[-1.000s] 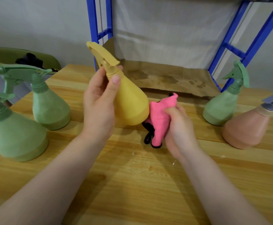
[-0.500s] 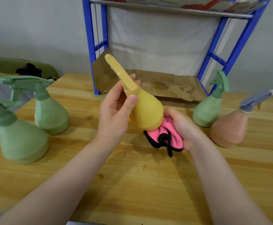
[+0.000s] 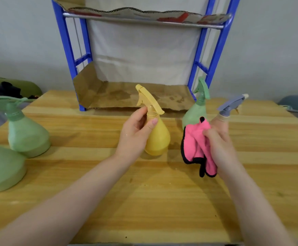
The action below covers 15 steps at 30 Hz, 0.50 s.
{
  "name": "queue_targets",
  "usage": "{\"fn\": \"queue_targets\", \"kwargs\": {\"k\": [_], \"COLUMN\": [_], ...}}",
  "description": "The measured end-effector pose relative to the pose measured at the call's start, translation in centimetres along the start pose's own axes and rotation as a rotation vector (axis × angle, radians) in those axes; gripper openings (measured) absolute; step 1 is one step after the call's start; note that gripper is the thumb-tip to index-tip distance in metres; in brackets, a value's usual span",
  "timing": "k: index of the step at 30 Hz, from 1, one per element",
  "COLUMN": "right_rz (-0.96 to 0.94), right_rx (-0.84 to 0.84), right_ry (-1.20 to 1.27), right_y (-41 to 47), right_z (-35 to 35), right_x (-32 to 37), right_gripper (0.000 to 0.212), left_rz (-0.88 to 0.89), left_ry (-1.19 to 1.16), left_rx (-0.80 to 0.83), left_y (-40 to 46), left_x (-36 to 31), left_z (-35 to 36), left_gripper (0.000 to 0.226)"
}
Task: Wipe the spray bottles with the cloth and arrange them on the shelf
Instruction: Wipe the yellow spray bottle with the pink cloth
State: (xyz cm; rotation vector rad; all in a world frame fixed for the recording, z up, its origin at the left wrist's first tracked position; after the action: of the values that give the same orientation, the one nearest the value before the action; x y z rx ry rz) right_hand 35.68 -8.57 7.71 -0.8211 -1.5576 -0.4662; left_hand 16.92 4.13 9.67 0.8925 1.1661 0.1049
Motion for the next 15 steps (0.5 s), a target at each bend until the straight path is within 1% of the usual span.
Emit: {"fn": "queue_targets", "kwargs": {"k": [2, 5, 7, 9, 11, 13, 15], "right_rz": [-0.077, -0.159, -0.157, -0.146, -0.140, -0.141, -0.129], "right_rx": [-0.082, -0.147, -0.161, -0.167, -0.189, -0.244, -0.302], "right_ry": [0.022, 0.059, 0.092, 0.145, 0.203, 0.229, 0.237], "right_y": [-0.4, -0.6, -0.5, -0.1, 0.1, 0.2, 0.2], "right_z": [-2.0, -3.8, -4.4, -5.0, -5.5, -6.2, -6.6], "right_x": [-0.5, -1.2, -1.9, -2.5, -2.9, -3.1, -3.3], "right_gripper": [0.024, 0.034, 0.031, 0.016, 0.023, 0.017, 0.018], "left_rz": [-0.017, -0.018, -0.015, -0.006, -0.005, -0.002, -0.005], "left_ry": [0.008, 0.020, 0.013, 0.005, 0.008, 0.017, 0.027], "left_rx": [0.037, 0.077, 0.096, 0.103, 0.116, 0.127, 0.125], "left_y": [0.4, 1.1, 1.6, 2.1, 2.4, 2.5, 2.7], "left_x": [0.6, 1.5, 1.9, 2.4, 3.1, 3.7, 4.3], "left_z": [1.9, 4.7, 6.4, 7.8, 9.0, 9.9, 10.4], "left_gripper": [0.029, 0.026, 0.023, 0.021, 0.020, 0.019, 0.018]}}
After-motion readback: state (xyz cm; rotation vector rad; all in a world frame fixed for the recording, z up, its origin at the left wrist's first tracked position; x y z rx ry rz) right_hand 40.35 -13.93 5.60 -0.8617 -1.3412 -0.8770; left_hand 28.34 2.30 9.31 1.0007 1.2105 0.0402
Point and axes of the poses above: each hand's wrist, its own y-axis towards the middle knuckle, its own z-axis out of the palm, x = y × z, the point moved 8 cm from there along y, towards the middle knuckle, and after that the axes turned 14 degrees about z, right-handed, at the moved point
